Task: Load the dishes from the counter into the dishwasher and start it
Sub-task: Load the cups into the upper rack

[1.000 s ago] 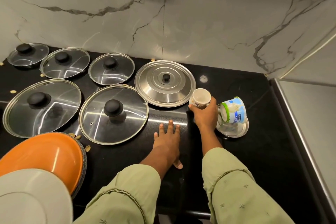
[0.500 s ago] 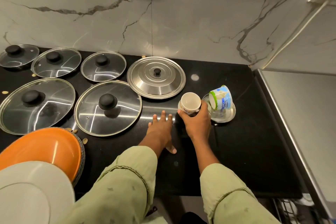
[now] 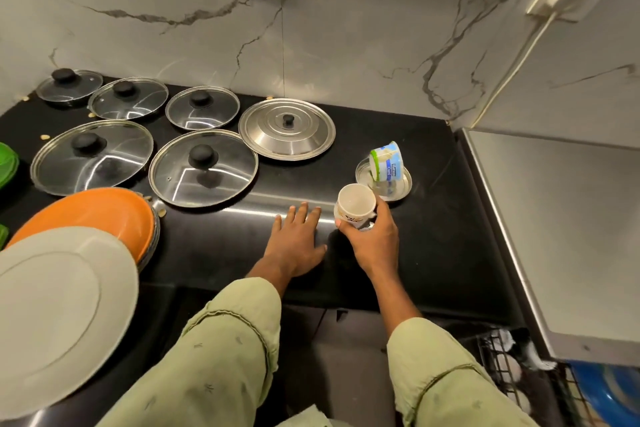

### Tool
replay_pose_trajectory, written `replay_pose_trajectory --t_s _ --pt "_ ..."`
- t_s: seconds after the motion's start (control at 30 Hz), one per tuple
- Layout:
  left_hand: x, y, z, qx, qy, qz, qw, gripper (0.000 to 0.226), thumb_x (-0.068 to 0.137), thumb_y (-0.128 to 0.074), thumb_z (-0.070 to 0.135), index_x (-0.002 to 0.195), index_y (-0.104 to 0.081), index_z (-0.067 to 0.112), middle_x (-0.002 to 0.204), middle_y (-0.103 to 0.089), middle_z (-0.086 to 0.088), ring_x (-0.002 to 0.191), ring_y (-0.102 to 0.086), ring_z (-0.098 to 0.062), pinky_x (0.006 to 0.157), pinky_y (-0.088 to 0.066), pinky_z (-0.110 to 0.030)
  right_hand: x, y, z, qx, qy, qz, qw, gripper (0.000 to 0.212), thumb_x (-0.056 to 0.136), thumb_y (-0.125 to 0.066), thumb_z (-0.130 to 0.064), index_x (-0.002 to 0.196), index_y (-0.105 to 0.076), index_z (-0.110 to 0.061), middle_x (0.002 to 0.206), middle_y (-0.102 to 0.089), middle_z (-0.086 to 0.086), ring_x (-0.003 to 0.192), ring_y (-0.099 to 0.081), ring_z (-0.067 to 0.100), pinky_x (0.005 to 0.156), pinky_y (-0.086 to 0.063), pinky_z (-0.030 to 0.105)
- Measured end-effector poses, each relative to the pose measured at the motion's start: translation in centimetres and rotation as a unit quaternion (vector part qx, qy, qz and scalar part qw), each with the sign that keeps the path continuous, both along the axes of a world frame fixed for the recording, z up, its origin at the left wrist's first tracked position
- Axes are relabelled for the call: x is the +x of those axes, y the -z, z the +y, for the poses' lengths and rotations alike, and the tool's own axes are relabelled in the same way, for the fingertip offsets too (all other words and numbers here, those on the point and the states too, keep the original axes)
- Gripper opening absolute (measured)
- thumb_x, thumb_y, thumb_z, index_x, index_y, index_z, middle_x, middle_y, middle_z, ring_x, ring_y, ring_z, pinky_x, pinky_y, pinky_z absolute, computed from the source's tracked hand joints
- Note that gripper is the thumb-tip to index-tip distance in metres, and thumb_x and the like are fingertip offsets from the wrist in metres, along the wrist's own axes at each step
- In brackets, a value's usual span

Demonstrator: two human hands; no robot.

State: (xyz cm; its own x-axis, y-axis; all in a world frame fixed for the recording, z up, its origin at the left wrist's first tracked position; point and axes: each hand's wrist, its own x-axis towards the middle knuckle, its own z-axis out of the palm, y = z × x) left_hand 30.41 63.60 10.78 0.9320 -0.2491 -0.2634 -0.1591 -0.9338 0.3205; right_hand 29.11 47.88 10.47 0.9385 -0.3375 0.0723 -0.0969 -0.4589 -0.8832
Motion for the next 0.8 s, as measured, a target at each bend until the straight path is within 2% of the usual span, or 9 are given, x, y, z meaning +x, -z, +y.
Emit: replay_pose_trajectory --t_s 0.13,0.27,0.4,0.53,0.67,0.8 --pt "-4.6 -0.4 -2.4 0.014 -0.019 -0.048 0.999 0.078 0.099 -0.049 0.043 0.159 -0.004 0.023 0.167 0.003 -0.007 0.153 0.005 -0.029 0.122 -0.001 -0.049 -3.6 -0.6 -2.5 0.003 -0.020 -0.017 1.000 0.077 0.066 -0.088 -0.035 0.133 -0.051 -0.025 0.126 -0.062 -0.006 0.114 -0.058 0.013 0.094 -0.051 0.034" --pt "-9.5 -0.6 -5.2 0.018 -0.037 -0.053 0.998 0.080 0.098 -0.050 0.042 0.159 -0.003 0.022 0.166 0.006 -0.008 0.153 0.006 -0.028 0.122 0.000 -0.048 -8.0 -0.7 -5.4 0.003 -0.031 -0.028 0.999 0.071 0.064 -0.090 -0.033 0.125 -0.055 -0.022 0.116 -0.063 -0.007 0.104 -0.060 0.013 0.085 -0.051 0.031" --pt "-14.7 -0.8 -7.7 -0.005 -0.055 -0.062 0.997 0.080 0.097 -0.051 0.041 0.159 -0.004 0.021 0.166 0.006 -0.008 0.153 0.005 -0.028 0.123 0.000 -0.049 -12.6 -0.4 -7.8 -0.008 -0.044 -0.026 0.999 0.071 0.063 -0.090 -0.034 0.124 -0.056 -0.022 0.115 -0.065 -0.006 0.102 -0.060 0.011 0.082 -0.049 0.027" --pt "-19.8 -0.8 -9.0 -0.001 -0.066 -0.066 0.996 0.080 0.097 -0.050 0.041 0.159 -0.003 0.023 0.166 0.006 -0.006 0.153 0.006 -0.027 0.123 0.001 -0.048 -17.1 -0.3 -9.1 -0.002 -0.050 -0.028 0.998 0.069 0.062 -0.090 -0.036 0.122 -0.057 -0.025 0.114 -0.066 -0.007 0.103 -0.061 0.013 0.083 -0.051 0.030" --pt "-23.8 -1.4 -9.7 0.021 -0.064 -0.076 0.995 0.079 0.097 -0.049 0.040 0.159 -0.004 0.023 0.166 0.006 -0.007 0.153 0.005 -0.028 0.123 0.000 -0.049 -21.5 -0.7 -10.0 -0.006 -0.064 -0.041 0.997 0.072 0.065 -0.090 -0.032 0.127 -0.055 -0.024 0.119 -0.064 -0.006 0.107 -0.059 0.012 0.085 -0.046 0.025" --pt "-28.5 -1.2 -10.9 0.074 -0.034 -0.095 0.992 0.079 0.098 -0.050 0.043 0.159 -0.004 0.024 0.166 0.006 -0.007 0.153 0.006 -0.029 0.121 0.002 -0.050 -26.5 -0.5 -11.5 -0.016 -0.058 -0.047 0.997 0.072 0.063 -0.090 -0.036 0.126 -0.055 -0.027 0.118 -0.065 -0.007 0.105 -0.061 0.014 0.086 -0.051 0.033"
